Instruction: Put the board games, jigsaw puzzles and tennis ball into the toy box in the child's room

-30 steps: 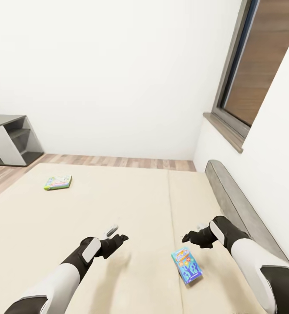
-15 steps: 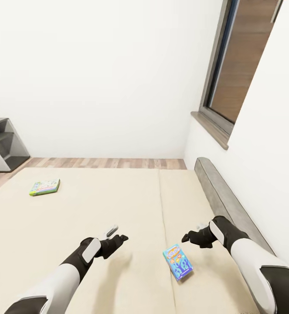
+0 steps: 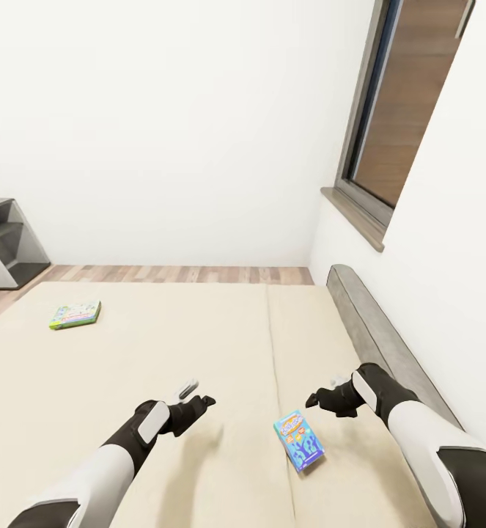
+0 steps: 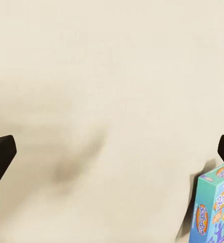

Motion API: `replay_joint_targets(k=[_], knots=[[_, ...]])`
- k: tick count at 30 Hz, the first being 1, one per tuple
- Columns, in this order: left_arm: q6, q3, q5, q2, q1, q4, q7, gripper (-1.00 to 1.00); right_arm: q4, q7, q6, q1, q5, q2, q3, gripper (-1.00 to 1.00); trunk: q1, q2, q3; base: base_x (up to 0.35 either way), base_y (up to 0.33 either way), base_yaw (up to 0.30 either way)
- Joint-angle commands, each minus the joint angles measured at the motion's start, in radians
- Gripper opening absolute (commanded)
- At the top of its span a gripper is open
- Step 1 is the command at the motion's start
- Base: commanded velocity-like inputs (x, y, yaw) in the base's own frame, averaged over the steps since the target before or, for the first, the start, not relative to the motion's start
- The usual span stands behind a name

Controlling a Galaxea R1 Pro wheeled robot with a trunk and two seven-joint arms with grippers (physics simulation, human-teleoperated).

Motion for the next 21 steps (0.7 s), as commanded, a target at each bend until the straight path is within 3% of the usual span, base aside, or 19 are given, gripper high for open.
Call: replay_joint_targets(k=[1, 14, 21], knots=[[0.006, 0.008, -0.002, -0.001, 0.0, -0.001, -0.002, 1.0, -0.001, 0.0, 0.005, 0.0, -0.005, -0.001, 0.001, 1.0, 0.0, 0.0, -0.001, 0.0, 0.0, -0.001], [0.006, 0.008, -0.003, -0.001, 0.002, -0.001, 0.0, 1.0, -0.001, 0.0, 0.006, 0.0, -0.005, -0.001, 0.0, 1.0, 0.0, 0.0, -0.001, 0.0, 0.0, -0.003], [0.006, 0.008, -0.003, -0.001, 0.003, -0.001, 0.002, 1.0, -0.001, 0.0, 0.006, 0.0, -0.005, -0.001, 0.0, 1.0, 0.0, 0.0, -0.001, 0.0, 0.0, -0.108]])
